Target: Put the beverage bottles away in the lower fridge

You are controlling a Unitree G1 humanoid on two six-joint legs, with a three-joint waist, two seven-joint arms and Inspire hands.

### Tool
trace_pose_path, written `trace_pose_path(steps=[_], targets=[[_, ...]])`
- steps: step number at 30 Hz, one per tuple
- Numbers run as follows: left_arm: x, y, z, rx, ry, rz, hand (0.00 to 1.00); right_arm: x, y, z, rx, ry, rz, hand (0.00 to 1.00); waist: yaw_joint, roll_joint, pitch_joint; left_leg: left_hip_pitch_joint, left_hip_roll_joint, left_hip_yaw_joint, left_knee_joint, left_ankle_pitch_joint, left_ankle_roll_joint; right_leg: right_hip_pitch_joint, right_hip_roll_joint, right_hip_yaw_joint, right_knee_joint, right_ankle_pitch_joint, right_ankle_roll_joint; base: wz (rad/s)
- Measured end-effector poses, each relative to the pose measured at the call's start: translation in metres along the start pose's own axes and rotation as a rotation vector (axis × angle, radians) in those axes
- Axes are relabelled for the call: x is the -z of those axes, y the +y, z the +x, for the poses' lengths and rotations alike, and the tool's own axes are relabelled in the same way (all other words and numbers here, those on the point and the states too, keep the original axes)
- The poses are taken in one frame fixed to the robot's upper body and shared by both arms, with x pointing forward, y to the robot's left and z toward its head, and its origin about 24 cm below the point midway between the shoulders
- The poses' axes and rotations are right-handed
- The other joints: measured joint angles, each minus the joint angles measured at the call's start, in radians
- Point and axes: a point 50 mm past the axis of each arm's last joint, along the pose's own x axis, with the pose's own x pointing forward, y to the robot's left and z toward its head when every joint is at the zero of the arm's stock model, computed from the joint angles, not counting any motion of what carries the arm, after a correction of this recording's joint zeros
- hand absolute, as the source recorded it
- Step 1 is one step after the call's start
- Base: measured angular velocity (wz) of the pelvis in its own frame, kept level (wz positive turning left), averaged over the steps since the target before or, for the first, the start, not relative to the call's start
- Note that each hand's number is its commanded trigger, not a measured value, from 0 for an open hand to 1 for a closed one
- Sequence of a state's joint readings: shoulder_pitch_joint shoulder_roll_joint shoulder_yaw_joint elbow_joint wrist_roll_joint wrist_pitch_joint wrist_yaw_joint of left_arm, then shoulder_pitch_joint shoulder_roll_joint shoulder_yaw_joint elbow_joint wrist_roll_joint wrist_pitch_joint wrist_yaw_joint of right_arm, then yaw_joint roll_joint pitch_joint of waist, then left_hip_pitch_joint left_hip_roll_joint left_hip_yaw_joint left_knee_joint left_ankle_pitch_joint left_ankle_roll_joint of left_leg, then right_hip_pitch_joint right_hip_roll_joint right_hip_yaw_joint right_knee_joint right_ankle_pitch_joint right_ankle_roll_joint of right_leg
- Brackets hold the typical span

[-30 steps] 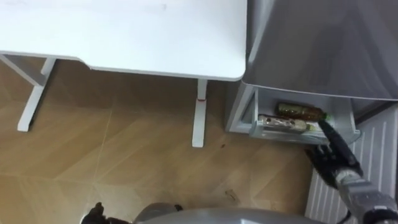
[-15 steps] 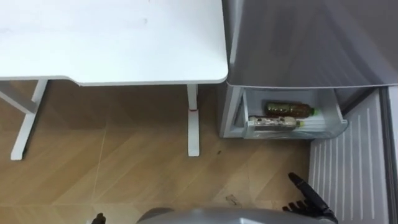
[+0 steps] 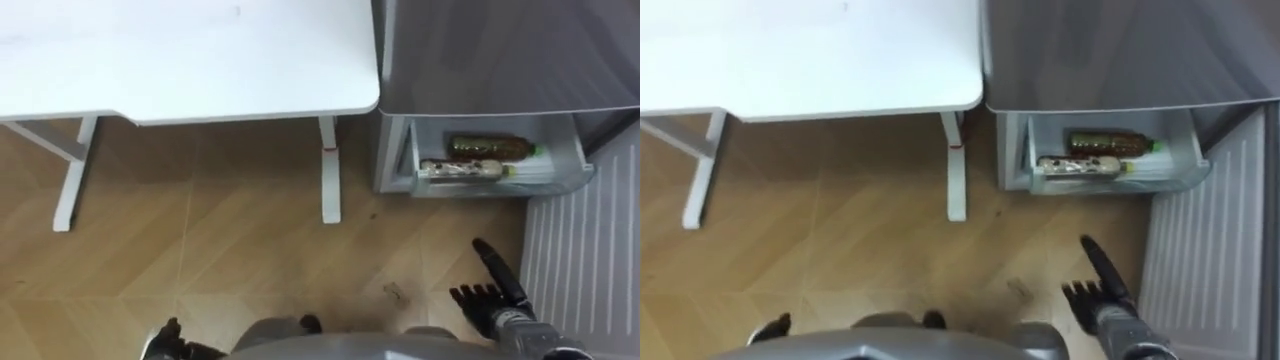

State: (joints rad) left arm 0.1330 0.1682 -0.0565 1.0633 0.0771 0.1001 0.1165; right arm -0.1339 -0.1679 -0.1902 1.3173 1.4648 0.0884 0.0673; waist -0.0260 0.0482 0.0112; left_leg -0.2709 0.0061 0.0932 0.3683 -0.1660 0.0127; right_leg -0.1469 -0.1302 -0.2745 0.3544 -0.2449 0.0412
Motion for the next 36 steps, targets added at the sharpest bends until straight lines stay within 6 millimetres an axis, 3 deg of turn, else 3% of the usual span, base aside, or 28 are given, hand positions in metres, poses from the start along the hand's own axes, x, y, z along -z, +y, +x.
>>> trace_pose_path(steps=[2, 6, 11, 23, 28, 31, 36], targets=[[-0.013, 0.001, 0.003, 0.000, -0.032, -0.008, 0.00, -0.001, 0.025, 0.003, -0.059, -0.013, 0.023, 0.00, 0.005, -0.008, 0.0194, -0.085, -0.004, 0.004, 0.070, -0.008, 0.010, -0.097, -0.025, 0.006, 0.115, -0.038, -0.004, 0.04], [-0.025, 0.001, 0.005, 0.003, -0.055, -0.022, 0.00, -0.006, 0.055, 0.005, -0.132, -0.036, 0.077, 0.00, 0.016, -0.005, 0.0236, -0.238, -0.001, 0.011, 0.202, -0.039, 0.017, -0.265, -0.046, 0.038, 0.281, -0.091, -0.010, 0.00], [-0.029, 0.010, 0.006, -0.040, -0.065, -0.016, 0.00, -0.029, 0.076, 0.002, -0.194, -0.112, 0.163, 0.00, 0.063, -0.001, 0.0205, -0.461, 0.010, 0.000, 0.418, -0.102, 0.017, -0.491, -0.072, 0.057, 0.521, -0.178, -0.023, 0.06], [-0.040, 0.021, 0.006, -0.082, -0.108, 0.029, 0.00, -0.068, 0.125, -0.010, -0.316, -0.235, 0.184, 0.00, 0.110, -0.006, 0.0183, -0.864, 0.020, -0.014, 0.762, -0.161, 0.017, -0.888, -0.121, 0.089, 0.894, -0.274, -0.062, 0.04], [-0.053, 0.031, 0.004, -0.118, -0.171, 0.049, 0.00, -0.077, 0.153, -0.018, -0.416, -0.258, 0.143, 0.00, 0.112, -0.009, 0.0181, -0.976, 0.014, -0.011, 0.854, -0.169, 0.029, -0.996, -0.150, 0.098, 1.000, -0.302, -0.068, 0.11], [-0.057, 0.033, 0.004, -0.122, -0.189, 0.049, 0.00, -0.082, 0.170, -0.025, -0.466, -0.270, 0.117, 0.00, 0.113, -0.014, 0.0178, -1.012, -0.003, -0.011, 0.883, -0.172, 0.028, -1.032, -0.167, 0.107, 1.043, -0.315, -0.065, 0.13], [-0.058, 0.032, 0.003, -0.114, -0.199, 0.071, 0.00, -0.081, 0.199, -0.034, -0.555, -0.262, 0.074, 0.00, 0.112, -0.038, 0.0175, -1.045, -0.004, -0.011, 0.906, -0.174, 0.031, -1.060, -0.185, 0.102, 1.070, -0.326, -0.070, 0.08]])
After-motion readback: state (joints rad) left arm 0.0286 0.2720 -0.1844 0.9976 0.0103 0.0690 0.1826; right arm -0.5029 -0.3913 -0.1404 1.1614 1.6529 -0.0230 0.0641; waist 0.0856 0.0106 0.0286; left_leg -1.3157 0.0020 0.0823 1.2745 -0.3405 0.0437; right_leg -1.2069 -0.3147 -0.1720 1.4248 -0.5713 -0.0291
